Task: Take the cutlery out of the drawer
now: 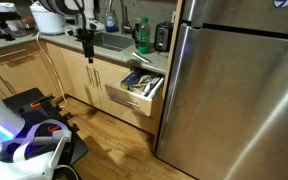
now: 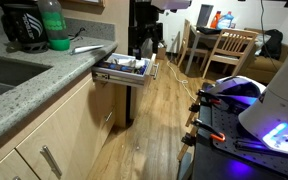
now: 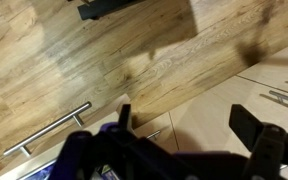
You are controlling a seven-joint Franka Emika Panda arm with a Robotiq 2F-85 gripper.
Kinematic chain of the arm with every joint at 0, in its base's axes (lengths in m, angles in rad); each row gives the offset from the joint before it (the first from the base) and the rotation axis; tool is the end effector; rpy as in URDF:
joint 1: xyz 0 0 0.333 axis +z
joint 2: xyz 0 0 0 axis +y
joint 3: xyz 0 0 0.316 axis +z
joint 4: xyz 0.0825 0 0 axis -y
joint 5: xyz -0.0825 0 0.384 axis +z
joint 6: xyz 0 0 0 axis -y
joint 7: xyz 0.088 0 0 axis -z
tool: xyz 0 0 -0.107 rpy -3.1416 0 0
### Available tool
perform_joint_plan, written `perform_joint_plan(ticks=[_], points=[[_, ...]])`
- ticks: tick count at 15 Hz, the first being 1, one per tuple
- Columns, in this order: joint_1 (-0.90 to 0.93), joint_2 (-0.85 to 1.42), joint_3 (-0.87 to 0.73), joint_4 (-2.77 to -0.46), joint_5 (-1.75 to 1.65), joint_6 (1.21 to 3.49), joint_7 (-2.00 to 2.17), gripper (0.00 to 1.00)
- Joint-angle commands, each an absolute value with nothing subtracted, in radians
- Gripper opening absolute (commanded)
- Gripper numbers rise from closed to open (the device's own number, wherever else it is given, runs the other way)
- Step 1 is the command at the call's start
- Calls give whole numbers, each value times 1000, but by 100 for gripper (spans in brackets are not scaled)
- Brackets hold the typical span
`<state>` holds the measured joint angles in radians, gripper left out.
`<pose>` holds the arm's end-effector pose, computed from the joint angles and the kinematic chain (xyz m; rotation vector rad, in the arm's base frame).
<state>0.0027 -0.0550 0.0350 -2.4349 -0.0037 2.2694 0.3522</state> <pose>0.4651 0.0174 0.3160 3.0733 -0.4836 -0.1675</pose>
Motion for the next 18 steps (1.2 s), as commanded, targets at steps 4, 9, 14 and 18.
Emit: perform_joint_plan(ticks=[4, 9, 14, 18], points=[[-25, -56, -5, -2426, -225, 2220, 240, 100], [-2, -79, 17, -2421, -427, 2164, 274, 100], [-13, -43, 6, -2419, -400, 2189, 261, 100], [-31, 30, -12, -2381, -500, 2254, 262, 100]])
